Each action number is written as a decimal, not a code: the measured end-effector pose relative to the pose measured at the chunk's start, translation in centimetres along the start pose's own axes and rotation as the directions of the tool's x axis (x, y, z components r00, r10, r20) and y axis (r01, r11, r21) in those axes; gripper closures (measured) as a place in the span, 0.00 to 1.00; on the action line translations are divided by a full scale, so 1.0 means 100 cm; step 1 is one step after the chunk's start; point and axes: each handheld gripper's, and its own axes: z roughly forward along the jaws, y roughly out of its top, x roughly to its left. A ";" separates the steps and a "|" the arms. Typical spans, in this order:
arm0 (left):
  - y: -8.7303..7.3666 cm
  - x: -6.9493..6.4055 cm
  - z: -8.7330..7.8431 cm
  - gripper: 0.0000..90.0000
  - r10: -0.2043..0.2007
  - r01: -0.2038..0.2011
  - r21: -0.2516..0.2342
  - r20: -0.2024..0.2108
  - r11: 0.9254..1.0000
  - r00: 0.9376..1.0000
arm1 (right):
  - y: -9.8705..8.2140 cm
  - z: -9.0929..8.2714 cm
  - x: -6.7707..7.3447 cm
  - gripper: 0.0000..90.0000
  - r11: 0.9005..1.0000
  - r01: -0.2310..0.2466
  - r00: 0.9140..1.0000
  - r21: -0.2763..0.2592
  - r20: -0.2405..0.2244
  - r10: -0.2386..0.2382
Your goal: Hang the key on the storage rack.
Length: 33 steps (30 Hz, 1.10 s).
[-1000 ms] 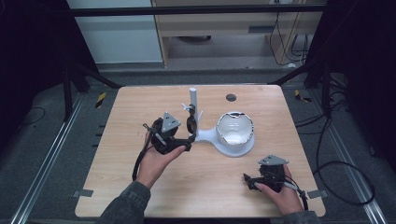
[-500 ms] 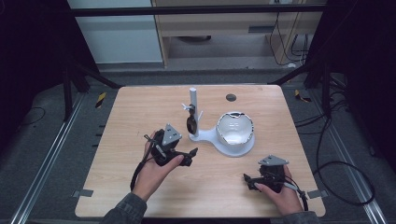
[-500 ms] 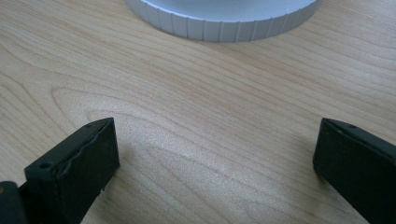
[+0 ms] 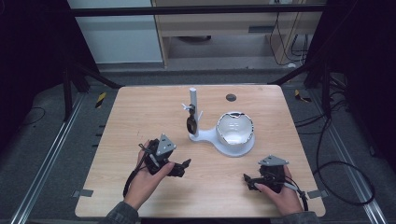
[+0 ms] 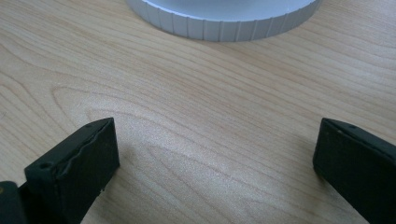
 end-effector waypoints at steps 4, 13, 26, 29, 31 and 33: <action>-0.011 0.002 0.000 0.03 -0.008 0.008 0.012 -0.004 1.000 1.000 | 0.000 0.000 0.000 0.01 1.000 0.000 1.000 0.001 0.000 0.000; -0.033 0.010 -0.002 0.03 -0.027 0.028 0.047 -0.029 0.998 0.999 | 0.000 0.000 0.000 0.01 1.000 0.000 1.000 0.000 0.000 0.000; -0.068 0.034 -0.013 0.04 -0.070 0.076 0.086 -0.072 0.993 0.995 | 0.000 0.000 0.000 0.01 1.000 0.004 1.000 -0.001 0.006 -0.004; -0.073 0.039 -0.013 0.04 -0.078 0.087 0.095 -0.092 0.992 0.993 | 0.000 0.000 0.000 0.01 1.000 0.003 1.000 -0.001 0.006 -0.003; -0.079 0.045 -0.015 0.04 -0.071 0.084 0.115 -0.111 0.990 0.991 | 0.000 0.000 0.000 0.01 1.000 0.003 1.000 0.000 0.006 -0.003; -0.081 0.047 -0.015 0.04 -0.071 0.085 0.121 -0.118 0.989 0.990 | 0.000 0.000 0.000 0.01 1.000 0.003 1.000 0.000 0.007 -0.003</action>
